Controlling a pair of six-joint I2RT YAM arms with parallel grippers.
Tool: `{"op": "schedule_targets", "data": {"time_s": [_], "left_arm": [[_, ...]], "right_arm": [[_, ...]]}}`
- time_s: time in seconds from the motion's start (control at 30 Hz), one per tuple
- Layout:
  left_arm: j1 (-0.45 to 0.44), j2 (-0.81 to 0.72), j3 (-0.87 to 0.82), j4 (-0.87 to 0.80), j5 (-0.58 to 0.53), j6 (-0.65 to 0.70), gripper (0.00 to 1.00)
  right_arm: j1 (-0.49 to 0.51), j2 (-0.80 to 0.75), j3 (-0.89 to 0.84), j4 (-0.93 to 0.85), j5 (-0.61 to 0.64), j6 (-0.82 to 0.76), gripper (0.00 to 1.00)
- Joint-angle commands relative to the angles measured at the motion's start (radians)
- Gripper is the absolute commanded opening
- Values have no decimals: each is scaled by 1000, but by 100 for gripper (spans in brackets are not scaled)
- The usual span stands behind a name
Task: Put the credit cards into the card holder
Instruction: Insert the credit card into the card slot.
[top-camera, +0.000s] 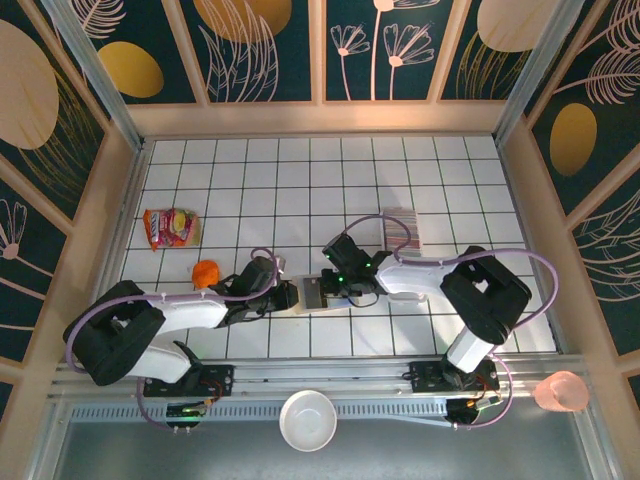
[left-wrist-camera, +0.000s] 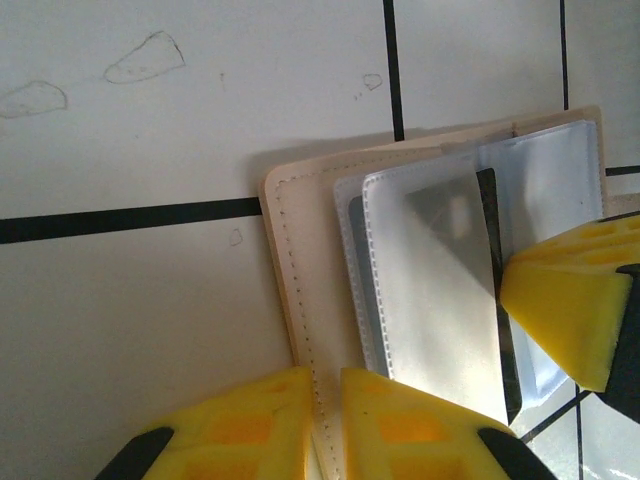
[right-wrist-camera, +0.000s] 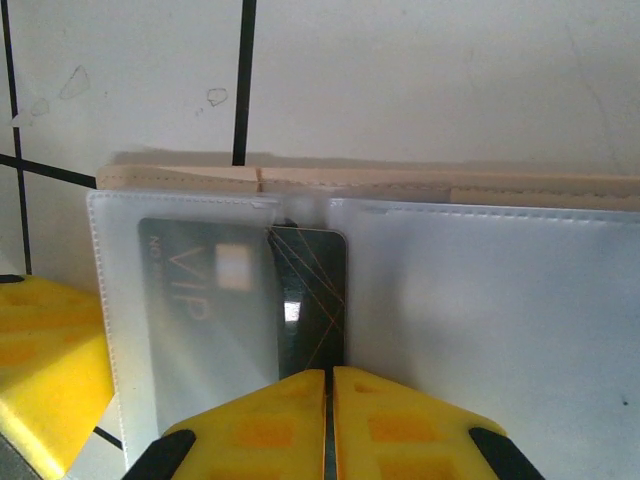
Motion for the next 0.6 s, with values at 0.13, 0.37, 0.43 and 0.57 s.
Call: {"op": "schedule_targets", "data": {"time_s": [0.13,0.37,0.43,0.57], "left_arm": [[-7,17,10,-1,-7,6,14],[-7,21,12,-13,-23,10,13],[-8,18,20,-40,-36,21,13],[-8,-11,33,-98,-91,31,14]], "right_arm": [[34,36,2,35,-28,30,11],[61,36,5,94,-48,58,11],[63,10,3,103,-43,60,12],[64,-65,-1,83,-2,49,19]]}}
